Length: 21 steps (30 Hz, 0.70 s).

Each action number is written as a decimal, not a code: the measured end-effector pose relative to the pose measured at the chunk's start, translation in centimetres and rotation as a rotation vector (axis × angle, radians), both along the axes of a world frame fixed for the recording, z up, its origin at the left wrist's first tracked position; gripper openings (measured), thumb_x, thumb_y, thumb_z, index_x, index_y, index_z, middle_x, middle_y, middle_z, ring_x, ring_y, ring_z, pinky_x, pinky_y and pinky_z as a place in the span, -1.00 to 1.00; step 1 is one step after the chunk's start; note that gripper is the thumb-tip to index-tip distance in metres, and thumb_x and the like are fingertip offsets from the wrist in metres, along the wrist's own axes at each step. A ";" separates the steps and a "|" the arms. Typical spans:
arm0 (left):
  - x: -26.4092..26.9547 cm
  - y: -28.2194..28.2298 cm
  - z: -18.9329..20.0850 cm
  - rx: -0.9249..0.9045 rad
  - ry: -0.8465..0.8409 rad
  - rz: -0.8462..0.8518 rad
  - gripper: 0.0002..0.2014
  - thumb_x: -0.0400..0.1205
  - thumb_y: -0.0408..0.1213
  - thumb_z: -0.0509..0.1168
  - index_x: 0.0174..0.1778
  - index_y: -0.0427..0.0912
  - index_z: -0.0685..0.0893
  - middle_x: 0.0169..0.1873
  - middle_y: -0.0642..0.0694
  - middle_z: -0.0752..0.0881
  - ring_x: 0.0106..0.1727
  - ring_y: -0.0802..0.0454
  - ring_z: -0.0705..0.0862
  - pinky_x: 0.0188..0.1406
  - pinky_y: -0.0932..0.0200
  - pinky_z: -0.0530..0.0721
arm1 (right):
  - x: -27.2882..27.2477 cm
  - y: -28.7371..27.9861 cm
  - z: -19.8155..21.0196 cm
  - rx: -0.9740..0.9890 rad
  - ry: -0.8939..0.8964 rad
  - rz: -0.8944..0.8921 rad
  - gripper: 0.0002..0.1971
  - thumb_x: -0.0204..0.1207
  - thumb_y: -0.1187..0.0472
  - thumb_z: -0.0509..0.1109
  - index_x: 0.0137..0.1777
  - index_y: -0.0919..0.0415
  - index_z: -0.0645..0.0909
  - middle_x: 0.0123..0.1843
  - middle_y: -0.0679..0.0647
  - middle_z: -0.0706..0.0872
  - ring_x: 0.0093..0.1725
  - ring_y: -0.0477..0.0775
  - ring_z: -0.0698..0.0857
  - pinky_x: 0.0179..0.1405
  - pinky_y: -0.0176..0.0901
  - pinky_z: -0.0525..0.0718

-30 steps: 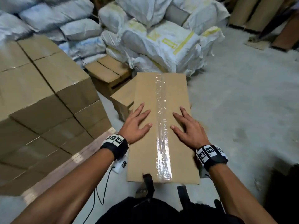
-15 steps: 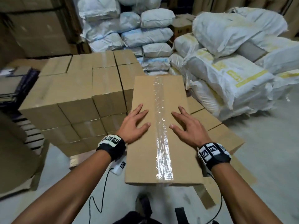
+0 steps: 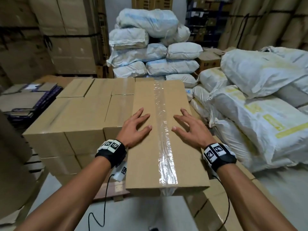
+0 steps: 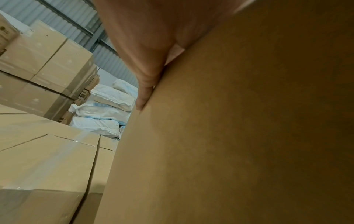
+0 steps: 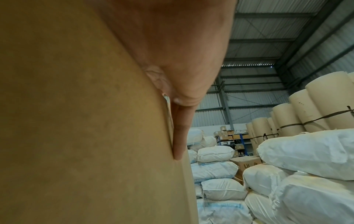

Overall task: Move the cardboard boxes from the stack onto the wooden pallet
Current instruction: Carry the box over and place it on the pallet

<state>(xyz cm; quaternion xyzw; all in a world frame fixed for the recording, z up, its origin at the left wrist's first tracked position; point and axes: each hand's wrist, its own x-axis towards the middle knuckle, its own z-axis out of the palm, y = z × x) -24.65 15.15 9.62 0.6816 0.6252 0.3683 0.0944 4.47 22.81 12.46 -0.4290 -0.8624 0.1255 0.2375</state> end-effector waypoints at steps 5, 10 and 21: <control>-2.7 8.7 1.9 -0.005 -0.032 0.011 -0.43 0.68 0.09 0.45 0.64 0.11 0.60 0.78 0.17 0.27 0.60 0.45 0.30 0.47 0.71 0.06 | -2.9 8.4 2.2 -0.016 -0.027 0.006 -0.30 0.60 -0.52 0.23 0.70 -0.30 0.41 0.87 -0.19 0.06 0.79 0.04 0.28 0.68 0.50 0.34; -4.6 16.5 3.0 -0.030 -0.003 0.038 -0.42 0.68 0.10 0.44 0.65 0.12 0.59 0.79 0.12 0.28 0.73 0.23 0.31 0.62 0.44 0.10 | -4.8 16.4 3.1 -0.030 -0.022 0.024 -0.32 0.61 -0.50 0.25 0.69 -0.30 0.42 0.87 -0.18 0.09 0.79 0.09 0.31 0.69 0.50 0.31; -7.5 32.7 3.5 -0.071 0.025 0.201 -0.42 0.70 0.13 0.42 0.66 0.13 0.56 0.79 0.15 0.25 0.75 0.17 0.30 0.68 0.24 0.14 | -9.1 38.0 2.1 -0.034 0.000 0.188 -0.32 0.58 -0.52 0.26 0.68 -0.36 0.41 0.86 -0.23 0.11 0.79 0.01 0.30 0.71 0.40 0.37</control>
